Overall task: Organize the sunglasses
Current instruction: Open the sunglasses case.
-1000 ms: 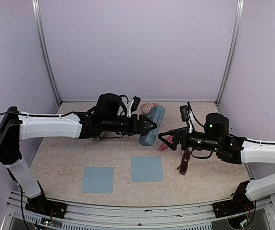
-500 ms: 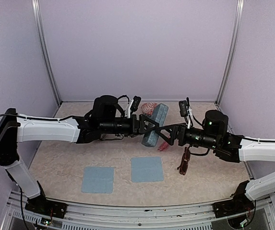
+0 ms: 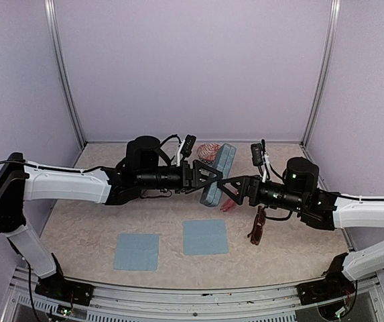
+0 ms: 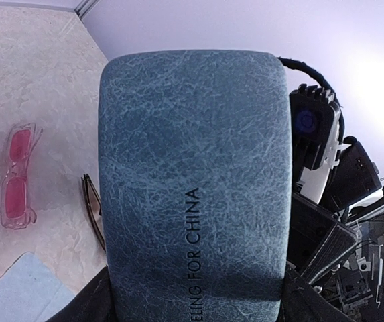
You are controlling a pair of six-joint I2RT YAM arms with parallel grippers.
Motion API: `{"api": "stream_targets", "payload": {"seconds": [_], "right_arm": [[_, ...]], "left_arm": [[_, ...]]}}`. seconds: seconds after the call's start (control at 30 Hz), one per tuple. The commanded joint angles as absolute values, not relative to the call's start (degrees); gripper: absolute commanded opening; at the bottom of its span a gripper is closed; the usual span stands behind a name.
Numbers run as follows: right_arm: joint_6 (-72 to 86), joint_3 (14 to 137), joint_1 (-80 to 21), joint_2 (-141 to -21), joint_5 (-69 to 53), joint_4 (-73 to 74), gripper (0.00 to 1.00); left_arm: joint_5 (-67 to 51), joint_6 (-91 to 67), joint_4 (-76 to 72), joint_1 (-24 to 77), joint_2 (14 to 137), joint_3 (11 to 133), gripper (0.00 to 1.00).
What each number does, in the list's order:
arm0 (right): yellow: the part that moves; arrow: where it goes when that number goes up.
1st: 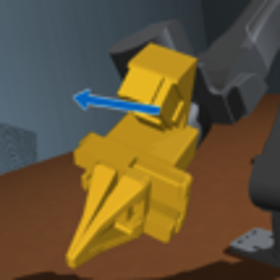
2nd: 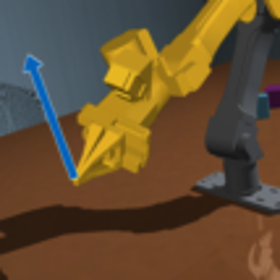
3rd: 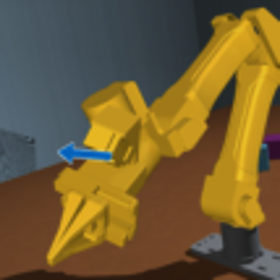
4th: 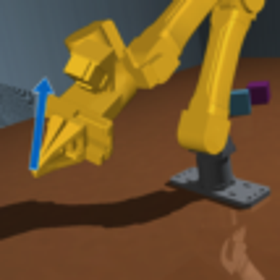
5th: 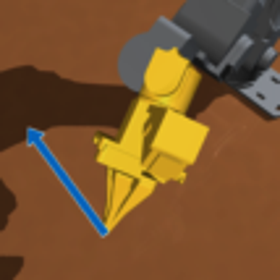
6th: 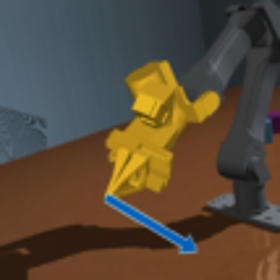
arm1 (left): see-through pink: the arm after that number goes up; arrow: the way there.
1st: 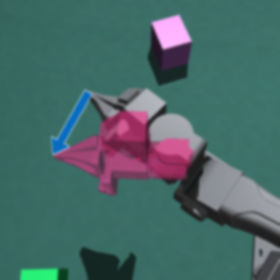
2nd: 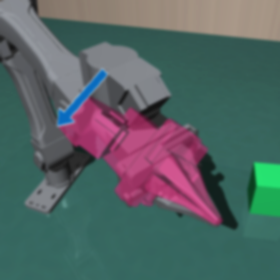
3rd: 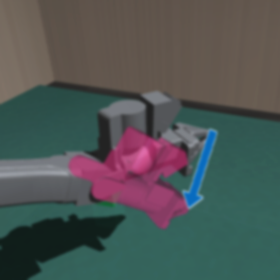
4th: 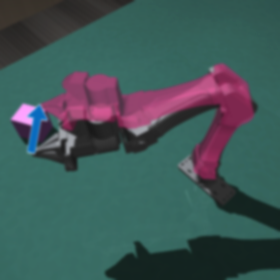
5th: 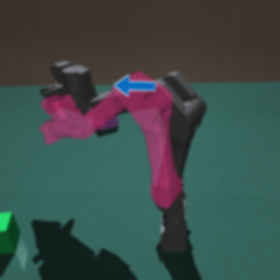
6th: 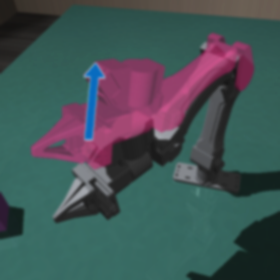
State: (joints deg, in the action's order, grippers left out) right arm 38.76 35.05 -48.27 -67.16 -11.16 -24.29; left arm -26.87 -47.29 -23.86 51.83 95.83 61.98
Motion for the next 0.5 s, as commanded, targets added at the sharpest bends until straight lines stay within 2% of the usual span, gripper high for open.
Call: {"api": "stream_targets", "payload": {"seconds": [0.0,0.47], "right_arm": [[39.9,32.7,-48.8,-66.3,-6.0,-23.0,0.92],[41.3,30.9,-48.8,-67.4,2.3,-14.9,0.89]], "left_arm": [[-30.8,-48.9,-32.0,52.5,93.5,61.7,0.0],[-32.6,-49.6,-34.4,54.0,93.0,62.8,0.0]]}}
